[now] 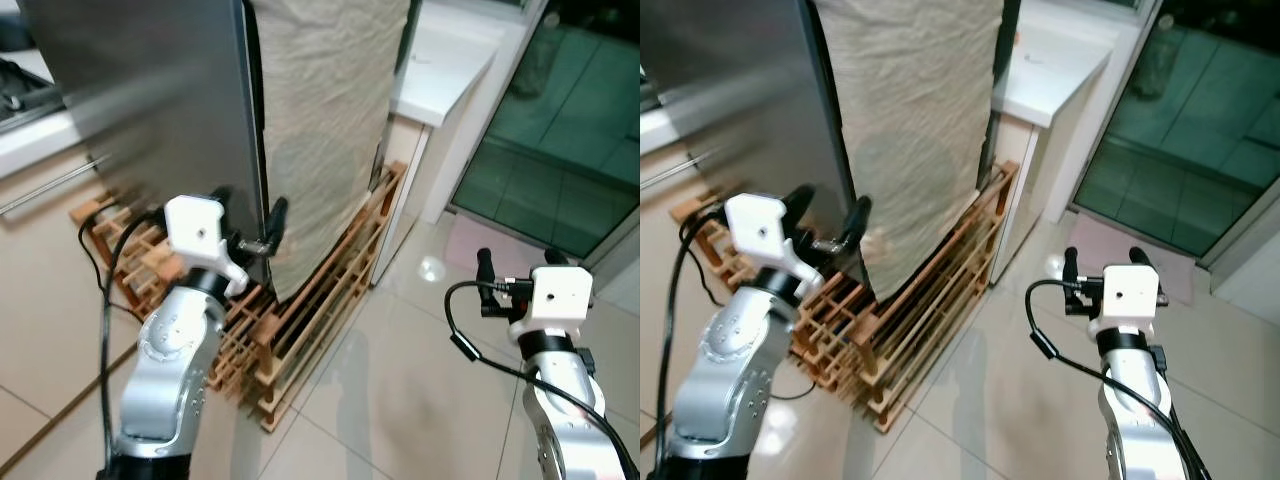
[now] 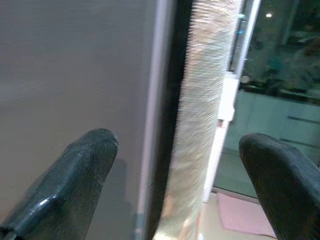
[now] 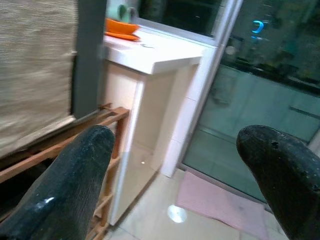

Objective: Restocking fridge

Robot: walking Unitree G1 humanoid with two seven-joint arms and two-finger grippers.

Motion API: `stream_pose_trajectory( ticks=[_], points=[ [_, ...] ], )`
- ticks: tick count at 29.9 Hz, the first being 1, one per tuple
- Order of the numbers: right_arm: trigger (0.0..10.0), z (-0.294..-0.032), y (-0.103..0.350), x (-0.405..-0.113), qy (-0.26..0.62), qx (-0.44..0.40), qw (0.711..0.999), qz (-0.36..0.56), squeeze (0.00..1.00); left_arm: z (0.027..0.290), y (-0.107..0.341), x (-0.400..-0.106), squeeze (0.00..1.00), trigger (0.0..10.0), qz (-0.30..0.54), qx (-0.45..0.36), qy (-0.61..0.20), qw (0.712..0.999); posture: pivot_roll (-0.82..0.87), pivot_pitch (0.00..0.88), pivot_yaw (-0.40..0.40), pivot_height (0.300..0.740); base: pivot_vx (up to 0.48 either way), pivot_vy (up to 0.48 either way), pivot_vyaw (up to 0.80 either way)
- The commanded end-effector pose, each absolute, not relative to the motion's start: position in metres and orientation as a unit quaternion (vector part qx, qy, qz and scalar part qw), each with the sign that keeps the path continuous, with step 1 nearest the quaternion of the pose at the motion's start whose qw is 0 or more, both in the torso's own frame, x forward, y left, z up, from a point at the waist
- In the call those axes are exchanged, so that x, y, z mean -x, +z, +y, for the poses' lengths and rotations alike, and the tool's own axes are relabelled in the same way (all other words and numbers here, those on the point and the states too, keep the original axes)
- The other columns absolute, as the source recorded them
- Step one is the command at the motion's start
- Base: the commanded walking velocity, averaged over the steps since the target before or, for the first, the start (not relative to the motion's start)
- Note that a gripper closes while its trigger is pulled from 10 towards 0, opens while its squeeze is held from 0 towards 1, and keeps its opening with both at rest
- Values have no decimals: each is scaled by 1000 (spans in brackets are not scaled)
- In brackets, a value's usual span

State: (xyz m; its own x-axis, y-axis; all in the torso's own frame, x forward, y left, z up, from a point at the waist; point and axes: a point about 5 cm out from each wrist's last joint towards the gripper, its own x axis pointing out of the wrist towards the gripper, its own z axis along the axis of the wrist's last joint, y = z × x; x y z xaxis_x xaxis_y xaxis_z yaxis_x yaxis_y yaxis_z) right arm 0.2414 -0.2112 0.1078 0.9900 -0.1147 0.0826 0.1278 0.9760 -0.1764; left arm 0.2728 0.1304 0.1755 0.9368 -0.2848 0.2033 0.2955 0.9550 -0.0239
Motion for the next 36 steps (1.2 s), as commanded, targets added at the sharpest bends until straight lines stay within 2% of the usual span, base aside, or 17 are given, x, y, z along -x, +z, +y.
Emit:
stream_pose_trajectory(
  ticks=[1, 10, 17, 27, 36],
  points=[
    [10000, -213, 109, -244, -59, 95, 993, -40, 0, 130, 173, -278, 0, 10000, -86, 25, -145, 985, 13, 0, -61, 740, 0, 0, 0],
    [10000, -209, 108, -252, -56, 90, 993, -44, 0, 96, 197, -327, 0, 10000, -85, 5, -209, 974, -8, 0, -51, 740, 0, 0, 0],
    [10000, -209, 102, -240, -65, 87, 993, -35, 0, 84, 201, -350, 0, 10000, -66, 8, -212, 975, -61, 0, -19, 740, 0, 0, 0],
    [10000, -215, 97, -230, -70, 93, 993, -22, 0, 99, 208, -354, 0, 10000, -76, 22, -176, 981, -67, 0, -22, 740, 0, 0, 0],
    [10000, -213, 93, -229, -59, 95, 994, -12, 0, 109, 196, -333, 0, 10000, -57, 56, -158, 984, -36, 0, -36, 740, 0, 0, 0]
  ],
)
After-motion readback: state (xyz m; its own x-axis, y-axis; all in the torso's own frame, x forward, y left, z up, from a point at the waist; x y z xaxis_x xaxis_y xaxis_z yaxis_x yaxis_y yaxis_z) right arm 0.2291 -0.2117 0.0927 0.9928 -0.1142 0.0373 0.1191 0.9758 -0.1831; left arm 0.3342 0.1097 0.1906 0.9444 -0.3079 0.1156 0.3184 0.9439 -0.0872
